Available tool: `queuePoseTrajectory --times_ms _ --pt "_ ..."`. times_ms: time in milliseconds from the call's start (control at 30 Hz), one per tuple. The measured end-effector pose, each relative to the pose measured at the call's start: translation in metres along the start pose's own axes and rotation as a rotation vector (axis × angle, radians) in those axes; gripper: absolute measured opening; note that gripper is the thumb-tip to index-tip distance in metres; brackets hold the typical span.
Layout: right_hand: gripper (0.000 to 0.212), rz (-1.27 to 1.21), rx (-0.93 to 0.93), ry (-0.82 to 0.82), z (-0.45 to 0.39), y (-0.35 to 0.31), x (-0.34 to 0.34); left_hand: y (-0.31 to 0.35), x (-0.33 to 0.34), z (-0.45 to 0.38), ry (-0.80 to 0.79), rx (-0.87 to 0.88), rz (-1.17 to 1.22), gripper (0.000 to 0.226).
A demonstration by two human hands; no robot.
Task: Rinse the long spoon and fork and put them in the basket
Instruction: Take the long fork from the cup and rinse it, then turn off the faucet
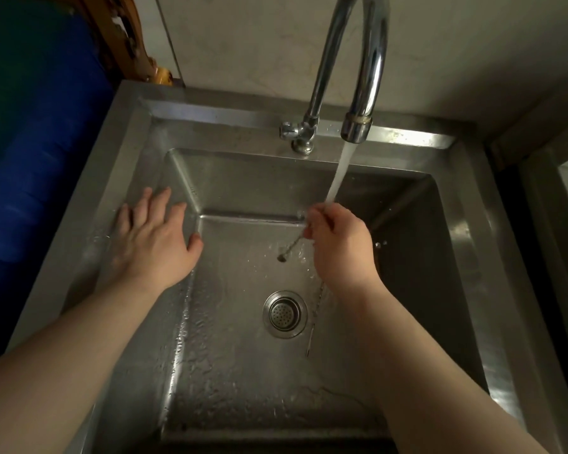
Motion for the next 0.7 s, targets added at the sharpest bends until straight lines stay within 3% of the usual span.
queuePoseTrajectory --times_ms 200,400,500,700 --pt "0.018 0.161 -0.099 -0.009 0.013 0.003 0.003 -0.001 0.002 -0.001 0.007 0.008 0.005 0.066" --pt "0.023 0.116 -0.046 0.013 0.014 0.003 -0.001 -0.001 0.001 0.000 0.009 0.008 0.004 0.065" --pt "0.021 -0.080 0.042 0.044 0.016 0.002 -0.007 0.000 0.000 0.000 -0.004 0.006 0.017 0.064" --pt "0.017 -0.781 0.105 0.250 0.036 0.004 -0.025 0.000 -0.002 0.000 -0.027 0.001 0.018 0.065"
Point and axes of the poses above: each hand's wrist, its own z-axis away from the middle knuckle, its own x-axis out of the palm, y = z × x, the point moved 1 cm from there along -z, towards the middle knuckle, and after that the axes turned 15 degrees about -y, right-handed, at the moved point
